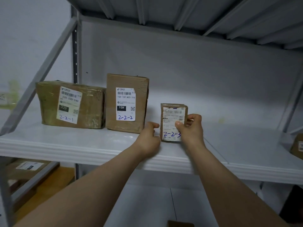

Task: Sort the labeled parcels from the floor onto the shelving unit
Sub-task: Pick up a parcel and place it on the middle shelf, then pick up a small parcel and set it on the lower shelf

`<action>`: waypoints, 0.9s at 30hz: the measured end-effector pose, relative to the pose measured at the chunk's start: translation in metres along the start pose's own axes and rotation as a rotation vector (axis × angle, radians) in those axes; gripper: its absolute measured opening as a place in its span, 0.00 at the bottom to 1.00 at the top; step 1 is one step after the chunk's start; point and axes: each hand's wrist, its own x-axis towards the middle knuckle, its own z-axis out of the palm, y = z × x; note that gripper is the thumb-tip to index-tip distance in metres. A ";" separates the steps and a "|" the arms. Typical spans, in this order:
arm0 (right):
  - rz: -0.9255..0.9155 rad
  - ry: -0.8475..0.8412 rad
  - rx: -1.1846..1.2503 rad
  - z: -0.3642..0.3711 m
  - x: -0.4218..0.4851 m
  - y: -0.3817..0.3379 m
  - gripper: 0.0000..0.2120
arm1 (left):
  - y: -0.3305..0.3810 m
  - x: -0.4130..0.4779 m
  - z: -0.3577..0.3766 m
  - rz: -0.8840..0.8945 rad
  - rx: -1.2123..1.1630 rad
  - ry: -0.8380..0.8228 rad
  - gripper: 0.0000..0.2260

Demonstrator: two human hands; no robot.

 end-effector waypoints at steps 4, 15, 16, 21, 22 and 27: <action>0.022 -0.010 -0.065 0.005 0.027 0.022 0.17 | -0.012 0.011 0.004 -0.021 0.099 0.037 0.20; 0.089 -0.085 -0.121 0.032 0.038 0.035 0.18 | -0.006 0.015 0.009 -0.101 0.205 -0.032 0.14; 0.092 -0.081 -0.131 0.033 0.038 0.035 0.18 | -0.007 0.015 0.008 -0.093 0.184 -0.014 0.14; 0.110 -0.025 -0.099 0.031 0.032 0.031 0.21 | -0.009 0.011 0.008 -0.027 0.168 0.065 0.11; 0.117 0.002 -0.103 0.030 0.030 0.029 0.20 | -0.009 0.010 0.007 -0.014 0.167 0.088 0.10; 0.165 0.118 -0.120 0.019 0.000 0.008 0.09 | 0.003 -0.010 0.008 0.119 0.168 0.222 0.09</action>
